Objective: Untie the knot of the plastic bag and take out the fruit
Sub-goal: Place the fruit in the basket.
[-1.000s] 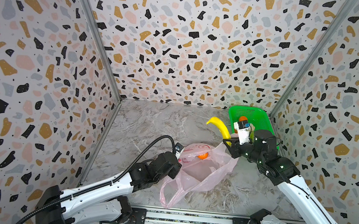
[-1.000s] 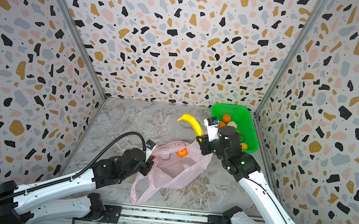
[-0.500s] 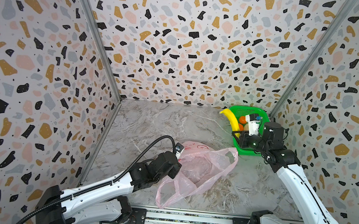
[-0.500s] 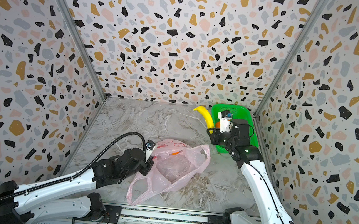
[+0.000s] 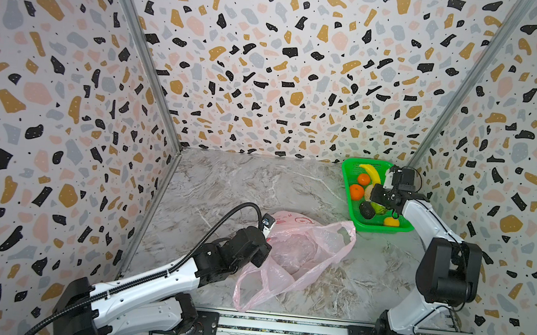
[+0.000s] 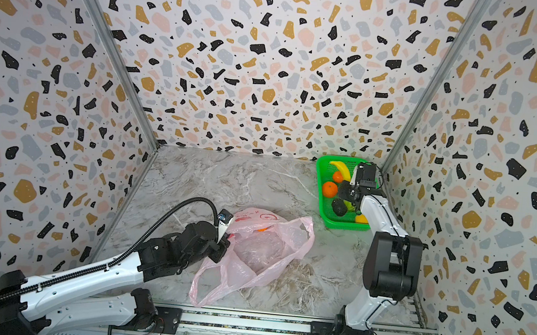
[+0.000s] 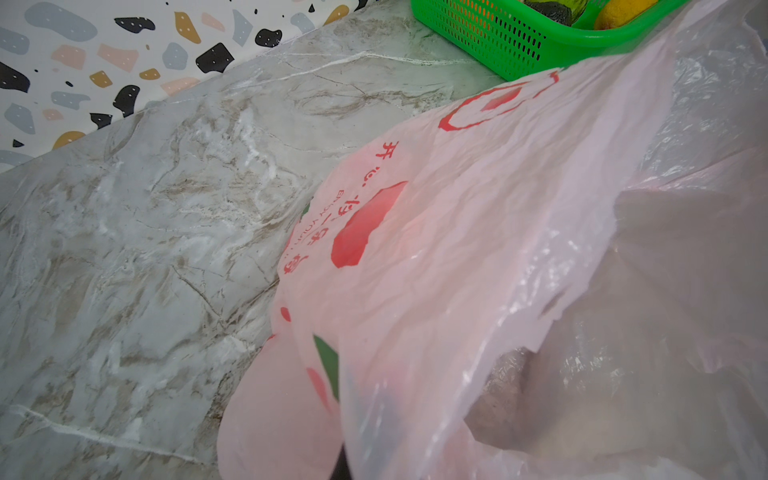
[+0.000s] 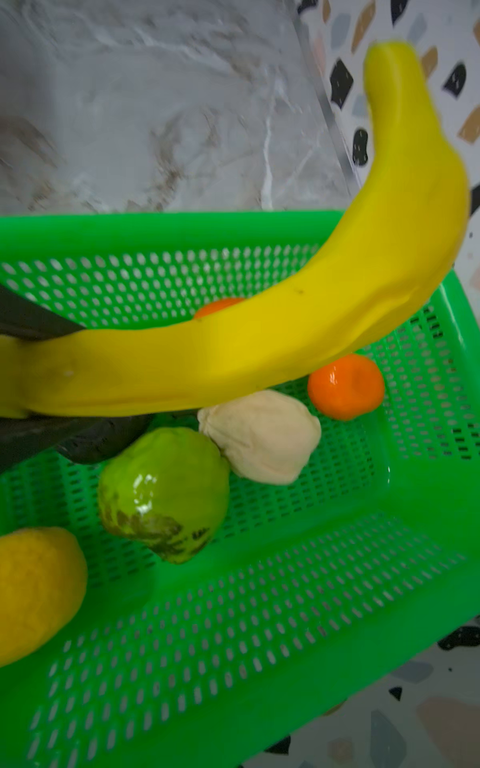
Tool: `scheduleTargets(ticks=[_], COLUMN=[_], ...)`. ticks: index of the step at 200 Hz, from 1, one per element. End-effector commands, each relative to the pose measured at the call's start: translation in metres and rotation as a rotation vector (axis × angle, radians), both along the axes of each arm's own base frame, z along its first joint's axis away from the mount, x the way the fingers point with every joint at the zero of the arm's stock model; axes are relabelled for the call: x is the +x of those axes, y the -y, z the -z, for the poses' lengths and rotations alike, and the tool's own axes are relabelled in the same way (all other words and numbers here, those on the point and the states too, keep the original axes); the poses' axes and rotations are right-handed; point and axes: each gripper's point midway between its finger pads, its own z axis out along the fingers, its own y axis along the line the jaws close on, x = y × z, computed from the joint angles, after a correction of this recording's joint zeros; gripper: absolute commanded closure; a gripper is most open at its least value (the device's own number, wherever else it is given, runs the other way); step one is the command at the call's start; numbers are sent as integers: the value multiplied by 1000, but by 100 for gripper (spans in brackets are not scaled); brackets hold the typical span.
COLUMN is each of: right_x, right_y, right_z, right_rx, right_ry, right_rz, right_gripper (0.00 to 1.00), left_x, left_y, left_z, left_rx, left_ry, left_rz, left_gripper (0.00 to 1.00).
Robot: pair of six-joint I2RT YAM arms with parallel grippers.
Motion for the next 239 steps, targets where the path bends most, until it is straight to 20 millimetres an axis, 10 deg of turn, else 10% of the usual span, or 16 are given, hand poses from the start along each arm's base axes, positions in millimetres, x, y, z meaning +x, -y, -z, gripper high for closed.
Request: scheduleTargets(ticks=[1, 56, 90, 142, 199, 239], right_x=[24, 55, 62, 51, 28, -36], right_y=[29, 62, 71, 68, 38, -20], right_z=[-9, 11, 16, -7, -54, -84], right_rx=[-34, -98, -114, -105, -29, 66], right_ry=[44, 0, -43, 15, 86, 92], right_rz=[102, 195, 198, 182, 54, -131], right_gripper=[80, 78, 43, 34, 33, 28], left_x=[4, 4, 4, 4, 4, 3], left_y=[6, 6, 6, 5, 9, 15], left_z=[-24, -22, -23, -23, -24, -26], left_rx=[-59, -65, -68, -70, -74, -92], left_ry=[46, 40, 42, 41, 40, 34], left_rz=[8, 7, 6, 5, 15, 37], left_gripper=[100, 100, 100, 100, 100, 100])
